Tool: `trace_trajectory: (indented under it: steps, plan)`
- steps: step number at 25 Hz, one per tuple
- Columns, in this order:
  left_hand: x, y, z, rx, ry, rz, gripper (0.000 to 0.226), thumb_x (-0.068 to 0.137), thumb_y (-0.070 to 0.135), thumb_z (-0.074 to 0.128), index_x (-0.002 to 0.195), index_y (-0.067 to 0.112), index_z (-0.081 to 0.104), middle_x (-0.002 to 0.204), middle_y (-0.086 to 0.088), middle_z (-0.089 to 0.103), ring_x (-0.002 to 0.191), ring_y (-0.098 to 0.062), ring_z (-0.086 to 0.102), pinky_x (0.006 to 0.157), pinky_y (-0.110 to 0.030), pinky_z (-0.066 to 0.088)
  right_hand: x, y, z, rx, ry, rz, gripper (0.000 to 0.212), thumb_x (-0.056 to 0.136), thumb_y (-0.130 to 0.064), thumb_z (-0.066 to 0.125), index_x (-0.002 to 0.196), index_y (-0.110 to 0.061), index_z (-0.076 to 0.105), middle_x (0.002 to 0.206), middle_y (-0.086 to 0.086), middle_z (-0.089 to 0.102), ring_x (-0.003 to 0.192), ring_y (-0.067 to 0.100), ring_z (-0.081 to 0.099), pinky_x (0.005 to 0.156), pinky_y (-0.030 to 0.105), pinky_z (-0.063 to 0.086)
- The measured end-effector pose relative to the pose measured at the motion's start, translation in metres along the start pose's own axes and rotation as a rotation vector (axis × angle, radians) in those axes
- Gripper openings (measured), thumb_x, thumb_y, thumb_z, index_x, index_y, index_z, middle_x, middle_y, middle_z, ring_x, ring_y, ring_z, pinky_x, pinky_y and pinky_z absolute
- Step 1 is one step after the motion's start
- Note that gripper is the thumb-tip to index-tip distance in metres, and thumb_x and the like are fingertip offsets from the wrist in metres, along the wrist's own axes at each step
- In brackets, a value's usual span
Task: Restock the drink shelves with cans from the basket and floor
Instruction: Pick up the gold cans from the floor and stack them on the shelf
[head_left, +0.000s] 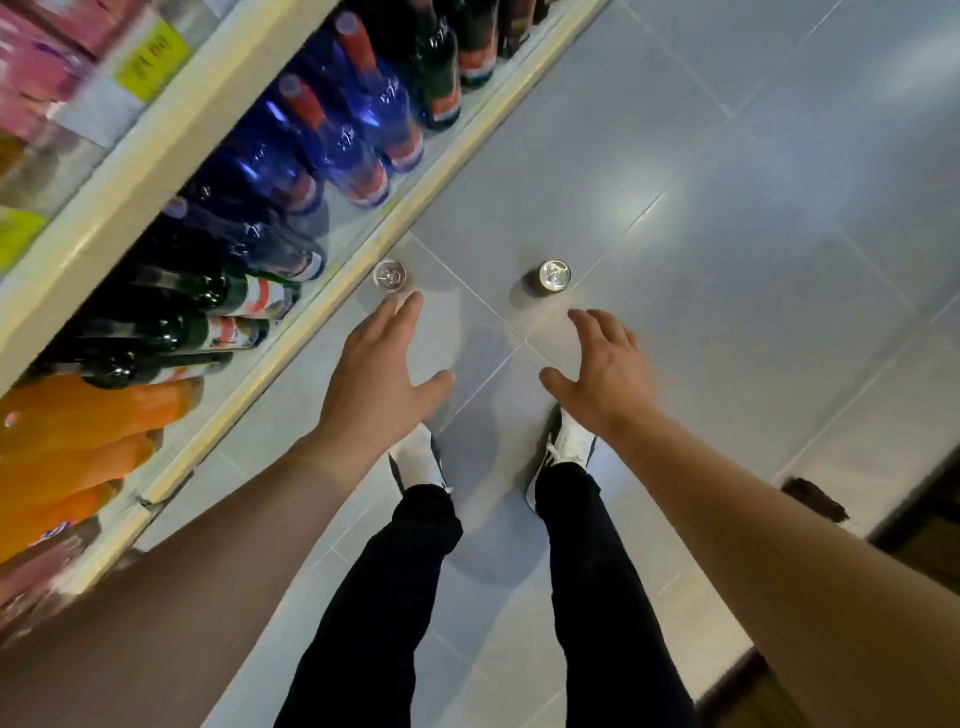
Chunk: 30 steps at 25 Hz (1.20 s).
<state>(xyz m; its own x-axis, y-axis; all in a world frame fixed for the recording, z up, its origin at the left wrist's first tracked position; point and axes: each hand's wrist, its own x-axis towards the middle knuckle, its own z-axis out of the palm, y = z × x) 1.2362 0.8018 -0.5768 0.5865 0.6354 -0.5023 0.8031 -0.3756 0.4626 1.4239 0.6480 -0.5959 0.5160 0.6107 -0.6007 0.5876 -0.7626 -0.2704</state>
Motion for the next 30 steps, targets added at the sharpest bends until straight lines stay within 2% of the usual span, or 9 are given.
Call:
trace_trajectory:
  steps: [7,11,14,16,18,20,23,27,30]
  plan:
    - [0.114,-0.069,0.139,-0.075,0.104,-0.146,0.087,0.082,0.044,0.072,0.153,0.026,0.026,0.161,0.000,0.024,0.146,-0.023,0.025,0.116,-0.036,0.025,0.156,0.070,0.110,0.135,0.018,0.046,0.078,0.086,-0.042,0.065,0.150,-0.020,0.027,0.153,0.005,0.031,0.136,0.030,0.034,0.106,0.042,0.037]
    - [0.171,-0.102,0.189,-0.026,0.211,-0.089,0.083,0.080,0.039,0.075,0.149,0.018,0.034,0.155,-0.009,0.036,0.139,-0.031,0.036,0.113,-0.043,0.035,0.235,0.087,0.148,0.221,0.137,0.022,0.086,0.080,-0.030,0.074,0.150,-0.018,0.027,0.152,0.006,0.031,0.133,0.033,0.038,0.104,0.040,0.039]
    - [0.201,-0.111,0.210,-0.004,0.294,-0.083,0.078,0.078,0.037,0.075,0.144,0.014,0.040,0.153,-0.012,0.035,0.135,-0.036,0.039,0.109,-0.043,0.039,0.267,0.090,0.173,0.217,0.129,-0.014,0.090,0.078,-0.023,0.076,0.151,-0.020,0.023,0.155,0.008,0.023,0.134,0.036,0.035,0.107,0.041,0.038]
    - [0.209,-0.114,0.216,-0.022,0.352,-0.109,0.080,0.078,0.033,0.076,0.146,0.015,0.038,0.157,-0.011,0.025,0.139,-0.035,0.030,0.111,-0.034,0.033,0.278,0.093,0.186,0.167,0.146,-0.030,0.085,0.077,-0.014,0.075,0.147,-0.024,0.028,0.153,0.009,0.023,0.128,0.039,0.041,0.103,0.044,0.045]
    - [0.211,-0.123,0.217,-0.071,0.394,-0.140,0.084,0.080,0.029,0.077,0.149,0.016,0.032,0.160,-0.010,0.016,0.143,-0.031,0.021,0.111,-0.016,0.020,0.285,0.096,0.191,0.130,0.173,-0.047,0.079,0.077,-0.005,0.072,0.143,-0.026,0.033,0.148,0.010,0.028,0.118,0.041,0.049,0.092,0.046,0.052]
    - [0.209,-0.136,0.216,-0.086,0.446,-0.143,0.084,0.081,0.027,0.076,0.150,0.016,0.030,0.160,-0.013,0.014,0.143,-0.031,0.020,0.108,-0.007,0.012,0.286,0.094,0.189,0.093,0.177,-0.103,0.071,0.080,-0.006,0.070,0.140,-0.026,0.037,0.143,0.010,0.033,0.111,0.040,0.053,0.086,0.043,0.054]
    - [0.211,-0.159,0.210,-0.116,0.489,-0.177,0.081,0.080,0.022,0.077,0.148,0.021,0.033,0.157,-0.012,0.020,0.141,-0.026,0.026,0.104,0.000,0.012,0.286,0.069,0.189,0.128,0.177,-0.207,0.068,0.080,-0.008,0.071,0.138,-0.024,0.040,0.141,0.010,0.036,0.110,0.039,0.054,0.086,0.042,0.052]
    - [0.220,-0.167,0.203,-0.304,0.429,-0.267,0.080,0.083,0.015,0.077,0.145,0.038,0.034,0.146,0.014,0.025,0.125,0.013,0.033,0.085,0.010,0.026,0.287,0.026,0.199,0.178,0.155,-0.292,0.069,0.081,-0.012,0.072,0.141,-0.023,0.041,0.143,0.009,0.035,0.116,0.038,0.051,0.089,0.031,0.044]
    - [0.226,-0.173,0.209,-0.265,0.431,-0.225,0.084,0.082,0.015,0.077,0.148,0.037,0.030,0.146,0.003,0.024,0.128,0.000,0.036,0.086,0.010,0.028,0.293,0.007,0.211,0.161,0.136,-0.352,0.071,0.080,-0.010,0.073,0.141,-0.023,0.040,0.143,0.010,0.035,0.117,0.039,0.051,0.088,0.031,0.044]
